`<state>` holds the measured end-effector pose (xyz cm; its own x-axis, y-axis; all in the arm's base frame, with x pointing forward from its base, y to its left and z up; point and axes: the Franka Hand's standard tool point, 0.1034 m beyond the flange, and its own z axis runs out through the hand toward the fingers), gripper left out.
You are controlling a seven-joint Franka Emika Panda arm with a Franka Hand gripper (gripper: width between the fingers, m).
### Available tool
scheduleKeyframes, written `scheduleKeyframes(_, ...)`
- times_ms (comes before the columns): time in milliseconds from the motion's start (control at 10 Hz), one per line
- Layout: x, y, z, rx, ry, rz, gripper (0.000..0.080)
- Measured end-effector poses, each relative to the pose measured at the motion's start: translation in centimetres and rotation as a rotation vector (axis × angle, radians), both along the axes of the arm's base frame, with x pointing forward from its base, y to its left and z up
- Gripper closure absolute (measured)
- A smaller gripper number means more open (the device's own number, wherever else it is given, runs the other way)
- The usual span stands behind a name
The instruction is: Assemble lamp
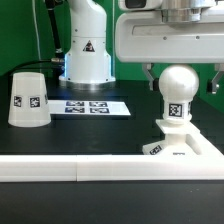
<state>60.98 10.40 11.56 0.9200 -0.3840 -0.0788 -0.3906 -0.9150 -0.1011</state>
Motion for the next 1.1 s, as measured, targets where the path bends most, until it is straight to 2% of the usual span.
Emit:
scheduleKeyframes(400,0.22,0.41,0.20,0.013,-0.061,0.395,0.0101)
scheduleKeyframes(700,0.44,0.10,0.25,0.017,-0.102,0.683,0.0101)
scheduleKeyframes(1100,0.47,-0.26,0.19,0.009,-0.123,0.894,0.0101)
